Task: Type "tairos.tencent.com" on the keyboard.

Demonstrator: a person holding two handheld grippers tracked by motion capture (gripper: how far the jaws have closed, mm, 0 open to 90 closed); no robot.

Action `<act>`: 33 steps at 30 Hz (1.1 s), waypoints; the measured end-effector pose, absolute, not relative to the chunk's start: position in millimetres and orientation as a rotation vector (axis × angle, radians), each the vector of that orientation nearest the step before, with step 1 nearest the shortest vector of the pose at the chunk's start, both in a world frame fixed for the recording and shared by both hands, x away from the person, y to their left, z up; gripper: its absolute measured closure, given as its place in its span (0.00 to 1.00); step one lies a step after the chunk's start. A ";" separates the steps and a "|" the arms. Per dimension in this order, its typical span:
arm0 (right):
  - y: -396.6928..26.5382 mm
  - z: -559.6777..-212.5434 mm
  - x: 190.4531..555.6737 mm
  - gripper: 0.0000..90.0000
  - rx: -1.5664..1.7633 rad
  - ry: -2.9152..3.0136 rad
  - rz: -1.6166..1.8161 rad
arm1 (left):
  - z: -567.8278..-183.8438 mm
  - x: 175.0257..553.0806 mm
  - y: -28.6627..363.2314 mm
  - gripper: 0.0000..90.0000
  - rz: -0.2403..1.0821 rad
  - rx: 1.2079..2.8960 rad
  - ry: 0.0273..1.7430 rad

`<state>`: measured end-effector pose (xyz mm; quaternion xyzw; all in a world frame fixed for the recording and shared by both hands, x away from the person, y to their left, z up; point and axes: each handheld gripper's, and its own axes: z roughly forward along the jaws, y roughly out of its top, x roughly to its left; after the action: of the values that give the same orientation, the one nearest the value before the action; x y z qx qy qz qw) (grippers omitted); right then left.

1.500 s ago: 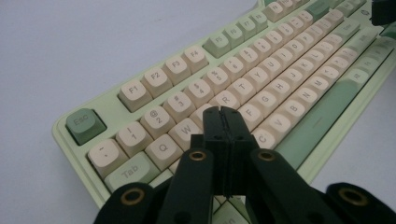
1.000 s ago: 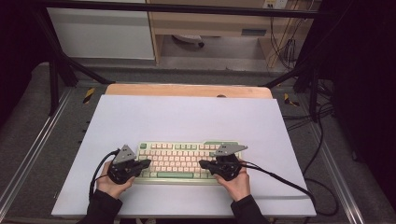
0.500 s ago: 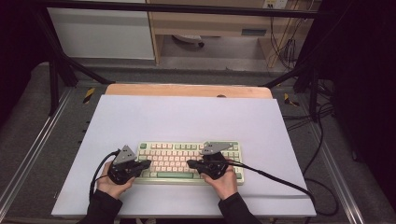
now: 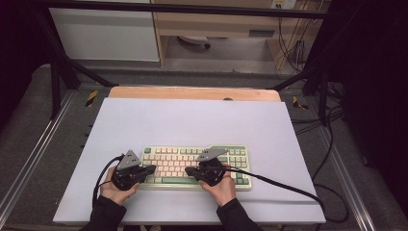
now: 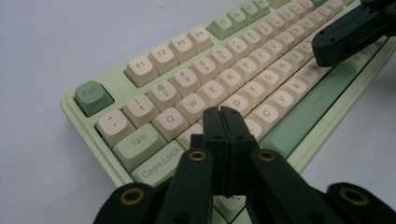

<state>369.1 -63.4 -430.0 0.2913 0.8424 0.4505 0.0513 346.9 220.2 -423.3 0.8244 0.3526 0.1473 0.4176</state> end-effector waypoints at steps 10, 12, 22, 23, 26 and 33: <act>-58.4 -436.8 369.4 1.00 0.862 2.585 1.346 | -423.0 347.0 220.5 0.99 0.371 2.070 0.884; -58.3 -437.9 369.4 1.00 0.866 2.594 1.332 | -422.8 347.0 220.7 0.99 0.373 2.069 0.885; -69.9 -421.9 368.3 1.00 0.850 2.550 1.352 | -421.1 346.1 221.0 0.99 0.373 2.065 0.881; -72.2 -420.5 368.3 1.00 0.857 2.542 1.355 | -421.0 346.1 220.8 0.99 0.373 2.064 0.881; -81.1 -418.0 369.0 1.00 0.874 2.523 1.368 | -420.8 346.1 220.4 0.99 0.371 2.064 0.880; -102.9 -415.1 367.8 1.00 0.908 2.496 1.374 | -418.9 345.7 218.1 0.99 0.369 2.064 0.874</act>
<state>367.8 -102.9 -415.1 0.3030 0.8322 0.4582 0.0757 345.7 218.1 -418.9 0.8239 0.3491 0.1475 0.4215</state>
